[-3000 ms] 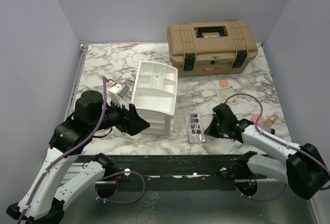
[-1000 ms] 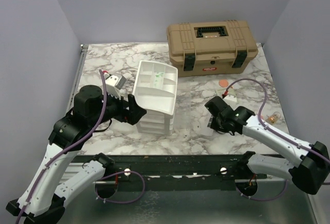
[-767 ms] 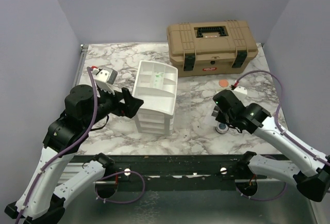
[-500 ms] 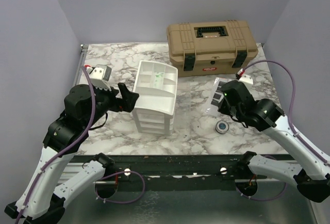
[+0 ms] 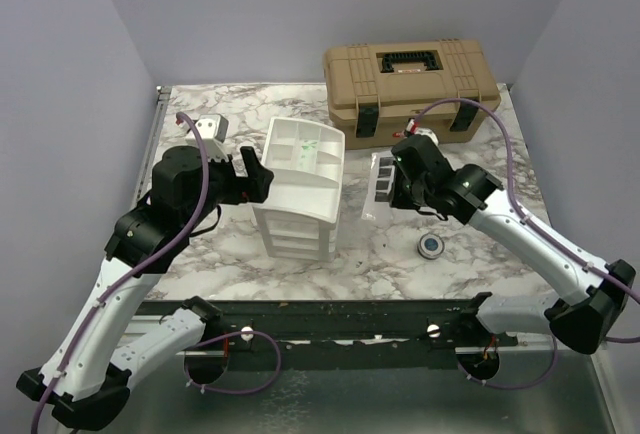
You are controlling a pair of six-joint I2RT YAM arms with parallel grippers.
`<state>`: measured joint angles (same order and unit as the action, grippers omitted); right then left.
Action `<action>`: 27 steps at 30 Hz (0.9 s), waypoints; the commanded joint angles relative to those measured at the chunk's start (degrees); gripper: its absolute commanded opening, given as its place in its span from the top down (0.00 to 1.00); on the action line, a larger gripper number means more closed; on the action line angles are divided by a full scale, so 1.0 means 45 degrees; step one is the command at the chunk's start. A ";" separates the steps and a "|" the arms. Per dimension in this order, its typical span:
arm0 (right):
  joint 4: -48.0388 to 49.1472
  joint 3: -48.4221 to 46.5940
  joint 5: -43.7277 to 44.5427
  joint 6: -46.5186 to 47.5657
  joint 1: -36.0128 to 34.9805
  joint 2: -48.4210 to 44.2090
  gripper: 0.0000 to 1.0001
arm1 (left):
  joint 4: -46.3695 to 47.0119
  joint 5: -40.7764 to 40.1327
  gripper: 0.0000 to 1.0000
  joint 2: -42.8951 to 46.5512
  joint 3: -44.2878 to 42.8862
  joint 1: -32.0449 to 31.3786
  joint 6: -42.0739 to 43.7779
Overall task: Organize the makeup
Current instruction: Place the makeup tool in the drawer.
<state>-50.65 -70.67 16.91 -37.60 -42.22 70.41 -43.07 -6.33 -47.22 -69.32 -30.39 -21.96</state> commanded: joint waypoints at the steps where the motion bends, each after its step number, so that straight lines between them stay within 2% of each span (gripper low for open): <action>1: 0.0803 -0.0682 -0.0954 0.0678 -0.0019 0.0754 0.99 | 0.0170 -0.0319 0.07 -0.0271 -0.0060 0.0010 0.0273; 7: 0.0869 -0.1037 -0.1451 0.0883 -0.0046 0.1908 0.99 | 0.0655 -0.1070 0.07 -0.0450 0.0091 0.0015 0.0358; 14: 0.0486 -0.1851 -0.1589 0.0799 -0.0042 0.3214 0.99 | 0.0879 -0.1046 0.07 -0.1051 -0.0027 0.0020 0.0648; 19: 0.0483 -0.2225 -0.2499 0.1003 -0.0052 0.3848 0.99 | 0.1156 -0.1250 0.06 -0.1396 -0.0157 0.0016 0.0847; 27: 0.0609 -0.1941 -0.3480 0.0934 -0.0079 0.3939 0.99 | 0.1262 -0.1627 0.07 -0.1976 -0.0367 0.0016 0.1019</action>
<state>-48.38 -79.50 4.73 -33.91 -42.26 88.49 -38.68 -11.27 -55.51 -69.01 -30.39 -18.63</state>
